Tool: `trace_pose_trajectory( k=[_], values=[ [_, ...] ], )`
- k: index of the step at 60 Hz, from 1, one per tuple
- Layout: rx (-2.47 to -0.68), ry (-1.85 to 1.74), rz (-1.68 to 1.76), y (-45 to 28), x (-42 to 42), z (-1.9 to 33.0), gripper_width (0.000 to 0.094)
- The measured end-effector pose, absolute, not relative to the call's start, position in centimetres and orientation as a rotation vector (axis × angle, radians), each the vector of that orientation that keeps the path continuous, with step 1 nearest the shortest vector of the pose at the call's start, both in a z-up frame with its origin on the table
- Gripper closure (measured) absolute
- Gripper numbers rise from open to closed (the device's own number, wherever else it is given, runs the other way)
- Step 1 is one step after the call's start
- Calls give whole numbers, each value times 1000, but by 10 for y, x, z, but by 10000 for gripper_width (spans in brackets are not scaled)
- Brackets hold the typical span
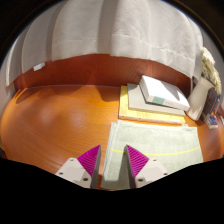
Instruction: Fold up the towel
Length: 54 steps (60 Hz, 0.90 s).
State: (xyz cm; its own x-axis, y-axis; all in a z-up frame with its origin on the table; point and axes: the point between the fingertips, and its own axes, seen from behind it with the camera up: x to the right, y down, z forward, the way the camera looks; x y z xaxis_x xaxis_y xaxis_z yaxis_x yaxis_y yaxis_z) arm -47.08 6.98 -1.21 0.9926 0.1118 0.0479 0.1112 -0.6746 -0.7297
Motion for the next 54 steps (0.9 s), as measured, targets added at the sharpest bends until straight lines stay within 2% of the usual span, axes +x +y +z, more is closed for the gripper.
trace_pose_trajectory(
  k=[4, 7, 19, 22, 29, 33, 38, 46, 48, 52, 54],
  values=[
    [-2324, -117, -33, 72, -463, -14, 675],
    [-2325, -111, -81, 70, -451, -14, 887],
    [-2383, -210, -128, 66, -448, -14, 918],
    [-2380, -223, -129, 67, -441, 2, 919],
    [-2300, -187, -187, 73, -391, 68, 918],
    [-2253, -151, -219, 77, -347, 101, 914],
    [-2216, -127, -235, 79, -293, 123, 909],
    [-2244, -137, -270, 73, -206, 110, 901],
    [-2259, -139, -280, 69, -187, 99, 836],
    [-2263, -151, -294, 65, -154, 88, 567],
    [-2265, -148, -273, 61, -145, 80, 468]
  ],
)
